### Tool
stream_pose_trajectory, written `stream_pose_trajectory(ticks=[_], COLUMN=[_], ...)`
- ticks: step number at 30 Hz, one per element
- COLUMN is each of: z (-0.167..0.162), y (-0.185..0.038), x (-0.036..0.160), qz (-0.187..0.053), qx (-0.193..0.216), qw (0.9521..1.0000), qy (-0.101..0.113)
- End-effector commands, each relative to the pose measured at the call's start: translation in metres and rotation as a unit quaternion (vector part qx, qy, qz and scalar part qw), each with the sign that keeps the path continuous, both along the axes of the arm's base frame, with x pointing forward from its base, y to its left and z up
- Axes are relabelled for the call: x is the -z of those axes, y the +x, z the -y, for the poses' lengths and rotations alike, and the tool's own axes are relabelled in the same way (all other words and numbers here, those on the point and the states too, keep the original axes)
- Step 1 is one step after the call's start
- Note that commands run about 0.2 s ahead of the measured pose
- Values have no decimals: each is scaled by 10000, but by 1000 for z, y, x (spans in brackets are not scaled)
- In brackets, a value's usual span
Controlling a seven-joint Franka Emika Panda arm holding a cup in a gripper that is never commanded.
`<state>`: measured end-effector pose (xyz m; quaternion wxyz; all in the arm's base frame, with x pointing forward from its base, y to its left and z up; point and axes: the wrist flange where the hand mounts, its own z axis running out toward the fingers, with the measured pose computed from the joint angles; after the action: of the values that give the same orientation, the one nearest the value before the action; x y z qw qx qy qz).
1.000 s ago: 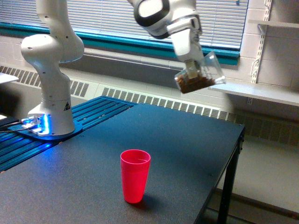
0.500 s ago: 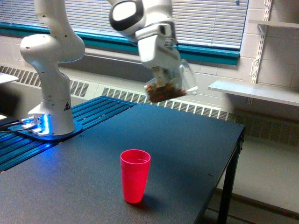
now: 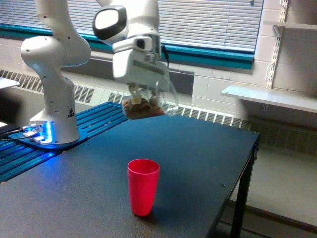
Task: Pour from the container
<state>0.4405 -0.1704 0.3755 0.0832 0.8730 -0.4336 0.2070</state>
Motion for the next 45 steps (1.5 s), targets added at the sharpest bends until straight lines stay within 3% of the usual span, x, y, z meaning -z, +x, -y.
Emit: stream_pose_trajectory(ticks=[1,23,34,45], z=[8,22,20,21], y=[-17,-31,-31,-28], x=[7,40,57,61], qz=[0,-637,-1000,-1308], qx=[260,846,889,954], qw=[9996,9944,9910,9867], qy=[124,27,10,-163])
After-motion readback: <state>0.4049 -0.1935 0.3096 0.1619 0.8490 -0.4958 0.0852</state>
